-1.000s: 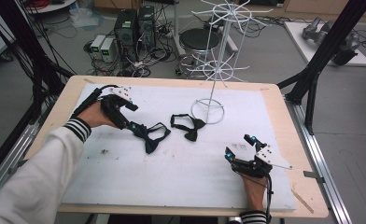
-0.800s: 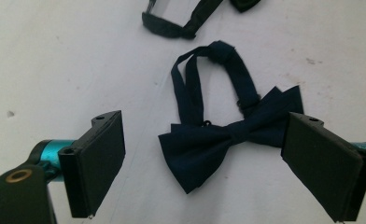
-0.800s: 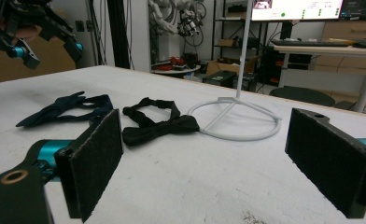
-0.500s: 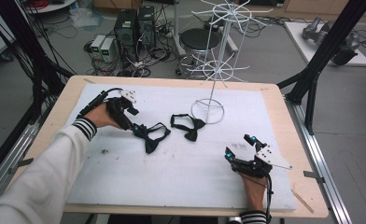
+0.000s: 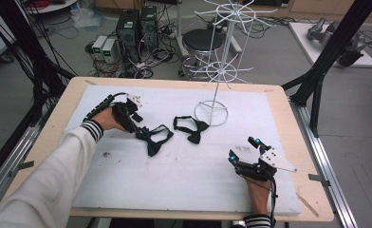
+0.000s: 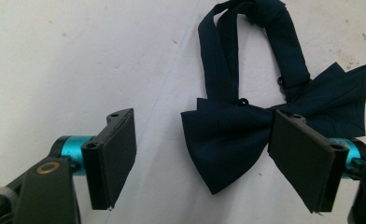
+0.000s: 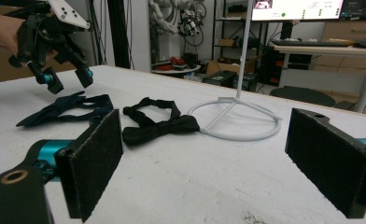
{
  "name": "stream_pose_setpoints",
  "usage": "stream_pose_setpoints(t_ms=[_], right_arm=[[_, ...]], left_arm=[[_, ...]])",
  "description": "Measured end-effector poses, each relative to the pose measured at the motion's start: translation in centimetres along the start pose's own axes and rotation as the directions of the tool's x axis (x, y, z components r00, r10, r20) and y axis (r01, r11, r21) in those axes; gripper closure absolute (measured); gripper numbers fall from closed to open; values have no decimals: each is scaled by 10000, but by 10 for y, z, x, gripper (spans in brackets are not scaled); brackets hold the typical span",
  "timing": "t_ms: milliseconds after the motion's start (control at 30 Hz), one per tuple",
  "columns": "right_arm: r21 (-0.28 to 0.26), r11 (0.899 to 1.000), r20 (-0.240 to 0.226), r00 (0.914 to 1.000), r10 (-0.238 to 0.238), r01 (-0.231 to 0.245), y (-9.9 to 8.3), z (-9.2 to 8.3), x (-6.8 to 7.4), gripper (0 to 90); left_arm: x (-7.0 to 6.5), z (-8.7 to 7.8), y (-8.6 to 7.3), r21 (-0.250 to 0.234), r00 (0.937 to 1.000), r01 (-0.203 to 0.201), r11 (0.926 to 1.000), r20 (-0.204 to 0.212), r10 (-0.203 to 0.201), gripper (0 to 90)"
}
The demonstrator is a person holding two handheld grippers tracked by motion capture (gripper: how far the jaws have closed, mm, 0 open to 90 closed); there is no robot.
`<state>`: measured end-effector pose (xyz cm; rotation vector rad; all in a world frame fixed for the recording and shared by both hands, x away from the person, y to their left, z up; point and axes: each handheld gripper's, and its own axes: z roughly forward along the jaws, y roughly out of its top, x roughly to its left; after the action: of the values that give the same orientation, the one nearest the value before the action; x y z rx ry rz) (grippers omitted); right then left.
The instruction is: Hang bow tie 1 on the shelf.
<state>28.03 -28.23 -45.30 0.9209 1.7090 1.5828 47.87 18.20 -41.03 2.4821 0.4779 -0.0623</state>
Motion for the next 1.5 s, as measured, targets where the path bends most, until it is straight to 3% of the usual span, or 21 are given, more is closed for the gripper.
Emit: stream_pose_setpoints(t_ms=[233, 267, 533, 800, 1167, 1233, 1300, 1367, 1400, 1500], right_arm=[[-8, 10000, -11, 10000, 6, -6, 0, 0, 0, 108], [-9, 10000, -11, 10000, 8, -8, 0, 0, 0, 108], [-6, 10000, -17, 10000, -35, 35, 0, 0, 0, 108], [1, 10000, -15, 10000, 16, -16, 0, 0, 0, 108], [4, 10000, -5, 10000, 19, -19, 0, 0, 0, 108], [5, 10000, -3, 10000, 12, -12, 0, 0, 0, 108], [3, 10000, -5, 10000, 18, -18, 0, 0, 0, 108], [4, 10000, -2, 10000, 15, -15, 0, 0, 0, 108], [5, 10000, -1, 10000, 7, -7, 0, 0, 0, 108], [7, 10000, -2, 10000, 6, -6, 0, 0, 0, 108]], left_arm=[[3, 0, 0, -53, 9998, -5, 10000, 192, 6, 290], [4, -1, 0, 91, 9992, -224, 9997, 331, 220, 309], [6, 6, 0, -8, 9982, 151, 9999, 578, -150, 312], [7, 9, 0, 79, 9972, -3, 10000, 748, -2, 363], [7, 12, 1, 392, 9934, -372, 9985, 1098, 327, 540], [5, 12, 1, 335, 9935, -235, 9992, 1121, 196, 590], [5, 11, 1, 516, 9940, -346, 9981, 1054, 290, 703], [4, 11, 1, 563, 9951, -253, 9981, 972, 197, 743], [2, 11, 1, 665, 9971, -148, 9977, 753, 98, 844], [0, 12, 2, 762, 9976, -117, 9970, 691, 64, 866]])
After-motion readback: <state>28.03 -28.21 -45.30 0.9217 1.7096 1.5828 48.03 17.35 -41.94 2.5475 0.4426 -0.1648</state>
